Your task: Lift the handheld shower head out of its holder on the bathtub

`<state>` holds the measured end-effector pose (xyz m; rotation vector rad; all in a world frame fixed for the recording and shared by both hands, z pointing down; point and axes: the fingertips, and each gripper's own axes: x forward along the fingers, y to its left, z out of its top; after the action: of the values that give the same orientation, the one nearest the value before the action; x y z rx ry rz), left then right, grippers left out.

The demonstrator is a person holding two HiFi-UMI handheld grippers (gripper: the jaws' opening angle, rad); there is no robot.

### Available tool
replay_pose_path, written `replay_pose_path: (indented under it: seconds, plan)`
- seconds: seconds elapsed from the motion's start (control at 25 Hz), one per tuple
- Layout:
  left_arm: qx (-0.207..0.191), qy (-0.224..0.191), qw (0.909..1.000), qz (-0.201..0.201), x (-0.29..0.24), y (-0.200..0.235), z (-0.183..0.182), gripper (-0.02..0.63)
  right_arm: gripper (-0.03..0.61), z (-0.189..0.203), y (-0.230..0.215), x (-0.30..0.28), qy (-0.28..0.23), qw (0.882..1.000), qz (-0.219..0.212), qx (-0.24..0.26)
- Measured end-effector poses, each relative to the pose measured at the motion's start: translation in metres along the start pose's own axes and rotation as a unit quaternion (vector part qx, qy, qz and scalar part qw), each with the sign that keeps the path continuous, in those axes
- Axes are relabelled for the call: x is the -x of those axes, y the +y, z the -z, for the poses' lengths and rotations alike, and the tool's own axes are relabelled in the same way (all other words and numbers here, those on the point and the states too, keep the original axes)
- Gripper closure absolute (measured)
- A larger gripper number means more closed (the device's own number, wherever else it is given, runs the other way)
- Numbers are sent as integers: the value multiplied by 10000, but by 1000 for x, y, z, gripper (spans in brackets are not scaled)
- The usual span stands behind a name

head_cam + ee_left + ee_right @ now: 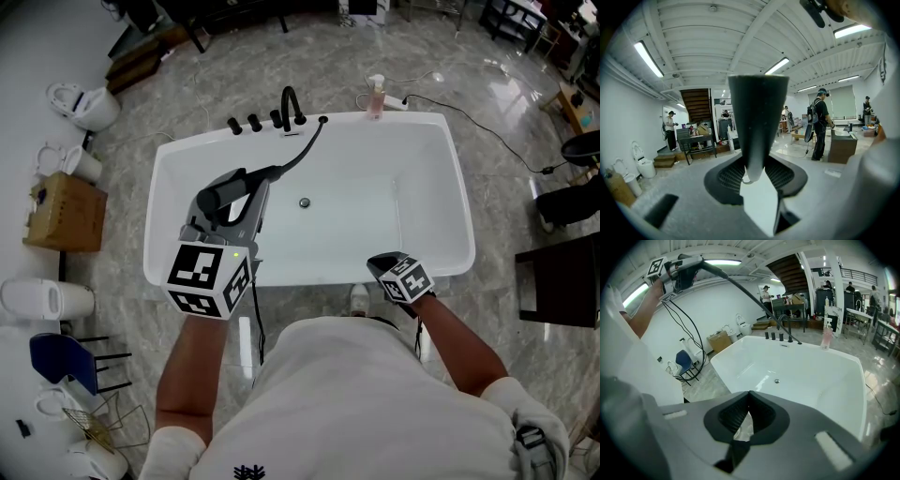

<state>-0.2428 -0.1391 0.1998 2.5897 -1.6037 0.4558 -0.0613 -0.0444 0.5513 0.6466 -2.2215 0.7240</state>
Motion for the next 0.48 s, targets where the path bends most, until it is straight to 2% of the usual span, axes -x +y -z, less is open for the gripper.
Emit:
replay_pose_path:
  seconds: [0.48]
  plan:
    - [-15, -1, 10000, 45, -1, -3, -4, 474, 566, -3, 0, -3, 3, 10000, -56, -14]
